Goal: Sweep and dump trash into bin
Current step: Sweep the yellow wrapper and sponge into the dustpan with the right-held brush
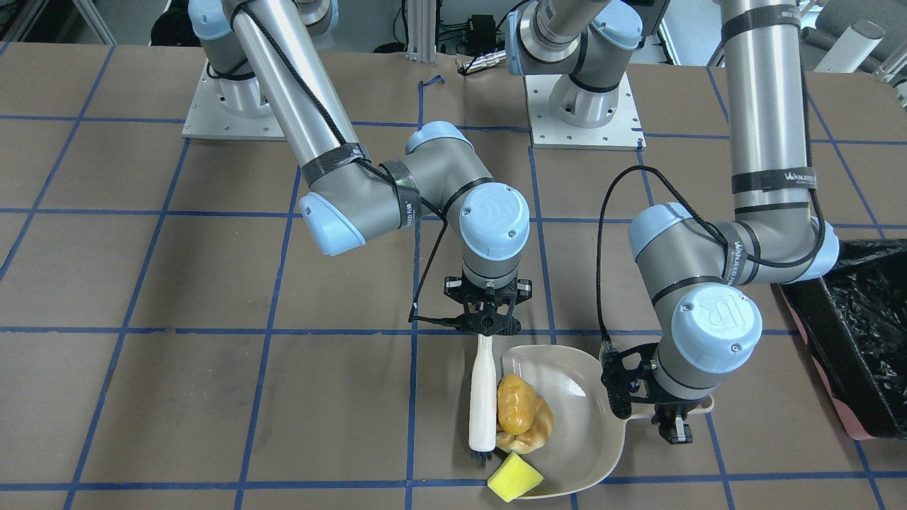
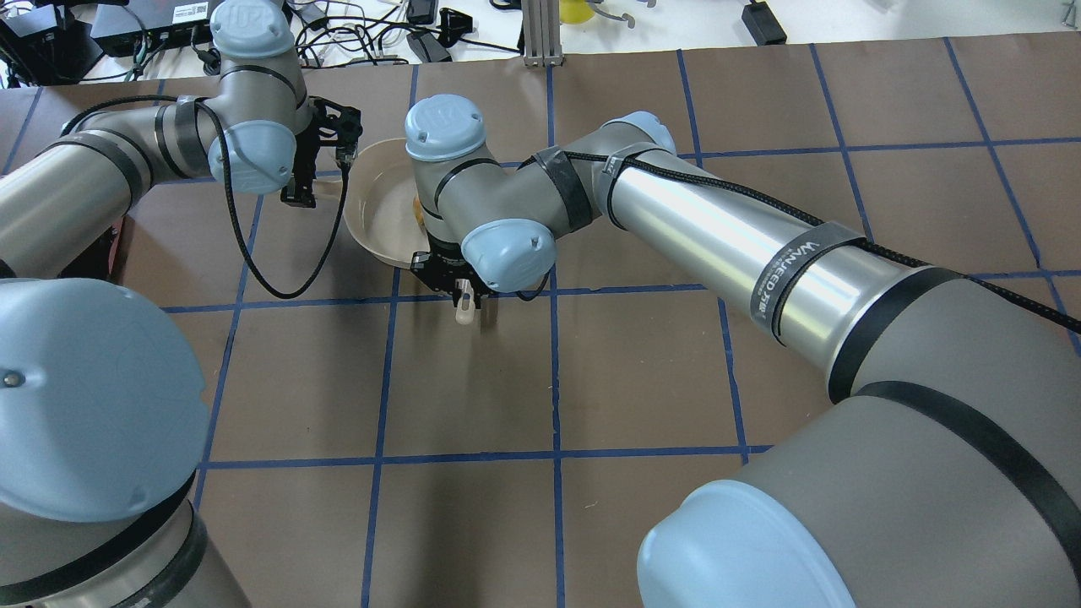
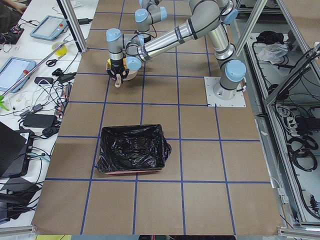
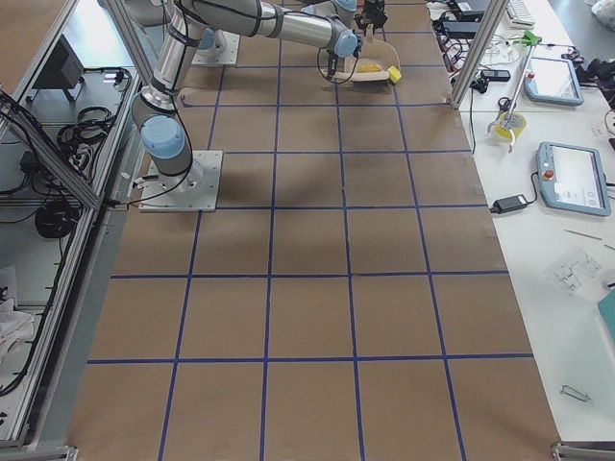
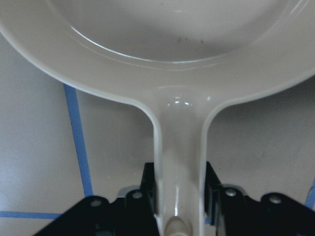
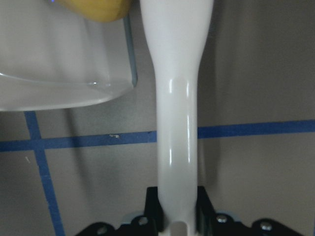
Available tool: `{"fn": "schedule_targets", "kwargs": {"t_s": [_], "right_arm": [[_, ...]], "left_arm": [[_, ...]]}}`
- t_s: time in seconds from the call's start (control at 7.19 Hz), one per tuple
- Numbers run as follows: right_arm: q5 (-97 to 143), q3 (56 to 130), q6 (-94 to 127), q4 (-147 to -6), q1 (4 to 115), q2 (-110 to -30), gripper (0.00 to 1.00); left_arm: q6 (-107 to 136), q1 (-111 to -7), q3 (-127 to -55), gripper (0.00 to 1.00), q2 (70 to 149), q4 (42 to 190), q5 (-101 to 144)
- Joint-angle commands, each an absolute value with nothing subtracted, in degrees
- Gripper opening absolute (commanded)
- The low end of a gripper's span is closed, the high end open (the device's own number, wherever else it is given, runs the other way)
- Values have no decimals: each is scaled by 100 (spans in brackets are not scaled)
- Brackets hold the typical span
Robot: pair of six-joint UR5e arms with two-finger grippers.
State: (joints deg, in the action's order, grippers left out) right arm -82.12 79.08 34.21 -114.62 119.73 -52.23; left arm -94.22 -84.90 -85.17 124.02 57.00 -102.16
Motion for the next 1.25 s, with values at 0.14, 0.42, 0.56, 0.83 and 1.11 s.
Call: {"fn": "schedule_targets", "kwargs": {"t_s": [0.14, 0.42, 0.56, 0.83, 1.11], "right_arm": [[-7963, 7621, 3594, -11479, 12138, -5151, 0], [-7597, 7533, 3804, -11566, 12190, -5098, 0], [-7411, 7410, 4006, -11601, 12190, -5098, 0], [-7191, 7357, 4279, -11619, 12190, -5098, 0], [-7337, 7400, 4281, -11506, 12182, -5133, 0]], "left_arm": [[-9422, -8490, -8517, 14, 12401, 5695, -10213], [-9422, -8490, -8508, 14, 12401, 5695, -10213], [-9422, -8490, -8508, 14, 12401, 5695, -10213], [-9422, -8490, -8508, 14, 12401, 5687, -10213], [-9413, -8482, -8508, 18, 12393, 5678, -10134]]}}
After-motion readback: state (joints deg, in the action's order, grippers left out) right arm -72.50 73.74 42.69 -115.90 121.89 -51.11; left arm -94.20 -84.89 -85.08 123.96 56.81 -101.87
